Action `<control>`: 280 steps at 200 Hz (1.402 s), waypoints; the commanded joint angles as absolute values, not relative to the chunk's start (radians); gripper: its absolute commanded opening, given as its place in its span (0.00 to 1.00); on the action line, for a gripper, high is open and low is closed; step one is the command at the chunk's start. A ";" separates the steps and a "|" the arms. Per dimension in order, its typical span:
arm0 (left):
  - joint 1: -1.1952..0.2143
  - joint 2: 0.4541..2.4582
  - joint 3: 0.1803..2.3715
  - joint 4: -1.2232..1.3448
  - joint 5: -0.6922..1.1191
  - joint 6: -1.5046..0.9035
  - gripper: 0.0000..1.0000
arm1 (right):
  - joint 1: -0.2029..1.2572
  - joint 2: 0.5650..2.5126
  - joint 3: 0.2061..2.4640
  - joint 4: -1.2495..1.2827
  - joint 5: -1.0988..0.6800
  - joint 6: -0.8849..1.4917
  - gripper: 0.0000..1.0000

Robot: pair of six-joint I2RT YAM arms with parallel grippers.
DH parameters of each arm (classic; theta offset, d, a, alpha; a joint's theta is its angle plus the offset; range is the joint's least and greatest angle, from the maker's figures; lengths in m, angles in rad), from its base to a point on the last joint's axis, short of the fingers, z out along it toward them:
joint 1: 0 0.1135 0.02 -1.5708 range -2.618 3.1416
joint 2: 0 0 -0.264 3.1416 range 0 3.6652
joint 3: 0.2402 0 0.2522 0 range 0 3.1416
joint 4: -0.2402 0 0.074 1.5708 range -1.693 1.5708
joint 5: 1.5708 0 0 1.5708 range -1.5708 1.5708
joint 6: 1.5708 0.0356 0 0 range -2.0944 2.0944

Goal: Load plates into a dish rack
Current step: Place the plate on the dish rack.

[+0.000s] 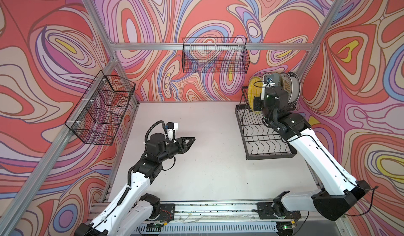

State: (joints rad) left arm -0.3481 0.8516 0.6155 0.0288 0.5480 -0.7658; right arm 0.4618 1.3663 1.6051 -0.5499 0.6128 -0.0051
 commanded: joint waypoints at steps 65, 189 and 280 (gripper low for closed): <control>-0.348 0.801 0.644 -0.048 0.515 -0.724 0.35 | 0.402 1.445 1.695 -0.472 0.623 -0.051 0.00; -0.349 0.797 0.659 -0.079 0.504 -0.703 0.35 | 0.327 1.544 1.719 -0.454 0.505 -0.009 0.00; -0.348 0.816 0.670 -0.080 0.508 -0.686 0.35 | 0.313 1.624 1.748 -0.442 0.521 -0.002 0.00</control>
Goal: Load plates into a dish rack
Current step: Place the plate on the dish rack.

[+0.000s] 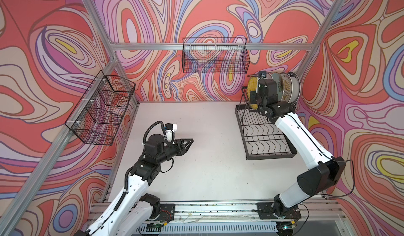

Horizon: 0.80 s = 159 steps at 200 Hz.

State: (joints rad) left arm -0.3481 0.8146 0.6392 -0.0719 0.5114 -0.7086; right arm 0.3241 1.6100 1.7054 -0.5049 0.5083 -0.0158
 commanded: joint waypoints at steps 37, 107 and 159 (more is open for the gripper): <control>-0.348 0.825 0.681 -0.093 0.506 -0.673 0.35 | 0.310 1.656 1.763 -0.442 0.517 0.002 0.00; -0.348 0.819 0.681 -0.113 0.495 -0.664 0.35 | 0.305 1.702 1.794 -0.457 0.511 0.000 0.00; -0.348 0.817 0.683 -0.124 0.485 -0.663 0.35 | 0.297 1.727 1.805 -0.465 0.502 -0.006 0.00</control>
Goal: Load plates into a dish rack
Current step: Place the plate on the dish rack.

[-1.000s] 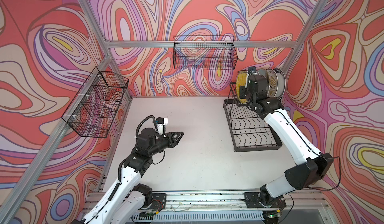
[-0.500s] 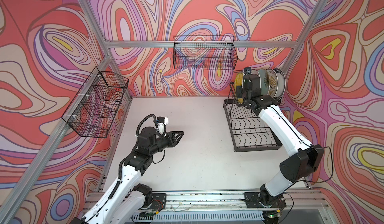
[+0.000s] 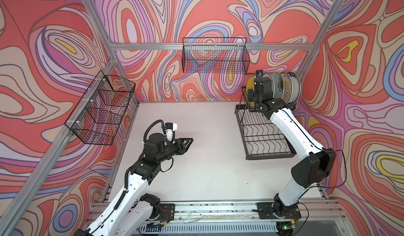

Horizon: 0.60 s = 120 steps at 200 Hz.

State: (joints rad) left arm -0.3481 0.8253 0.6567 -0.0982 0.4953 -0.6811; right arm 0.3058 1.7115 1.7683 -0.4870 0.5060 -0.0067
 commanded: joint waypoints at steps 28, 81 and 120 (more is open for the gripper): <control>-0.348 0.816 0.685 -0.129 0.483 -0.662 0.35 | 0.294 1.735 1.808 -0.465 0.484 -0.006 0.03; -0.349 0.807 0.686 -0.142 0.476 -0.658 0.35 | 0.293 1.741 1.810 -0.466 0.469 -0.007 0.15; -0.348 0.808 0.690 -0.148 0.476 -0.658 0.36 | 0.292 1.734 1.809 -0.471 0.458 -0.009 0.19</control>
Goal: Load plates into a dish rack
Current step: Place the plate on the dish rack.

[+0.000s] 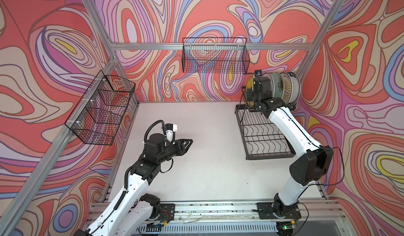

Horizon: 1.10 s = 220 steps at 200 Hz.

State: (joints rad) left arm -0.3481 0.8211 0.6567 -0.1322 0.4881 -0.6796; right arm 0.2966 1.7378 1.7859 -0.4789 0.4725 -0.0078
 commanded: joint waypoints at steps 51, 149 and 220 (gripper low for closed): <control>-0.348 0.799 0.692 -0.153 0.469 -0.659 0.37 | 0.292 1.695 1.804 -0.472 0.441 -0.010 0.24; -0.349 0.816 0.715 -0.175 0.465 -0.653 0.40 | 0.292 1.607 1.779 -0.489 0.395 -0.005 0.29; -0.348 0.844 0.795 -0.235 0.467 -0.603 0.47 | 0.293 1.468 1.657 -0.474 0.327 0.017 0.33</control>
State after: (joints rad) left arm -0.3481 0.8318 0.7464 -0.1955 0.4629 -0.6453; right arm 0.2958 1.5307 1.7115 -0.4820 0.3679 -0.0051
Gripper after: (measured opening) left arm 0.452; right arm 0.330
